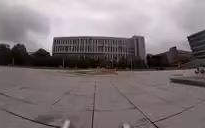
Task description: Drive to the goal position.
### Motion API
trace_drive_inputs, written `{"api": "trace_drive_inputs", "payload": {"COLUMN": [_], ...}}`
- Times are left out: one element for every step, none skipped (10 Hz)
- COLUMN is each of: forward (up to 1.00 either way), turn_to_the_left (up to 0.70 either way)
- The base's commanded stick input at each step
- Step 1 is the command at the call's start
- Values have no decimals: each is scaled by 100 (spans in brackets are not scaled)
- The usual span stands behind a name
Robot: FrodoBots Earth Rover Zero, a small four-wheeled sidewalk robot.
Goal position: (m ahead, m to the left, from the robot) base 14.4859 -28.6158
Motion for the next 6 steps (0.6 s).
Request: {"api": "trace_drive_inputs", "payload": {"forward": [100,100,100,100,100,100], "turn_to_the_left": [-27,-27,-27,-27,-27,-27]}}
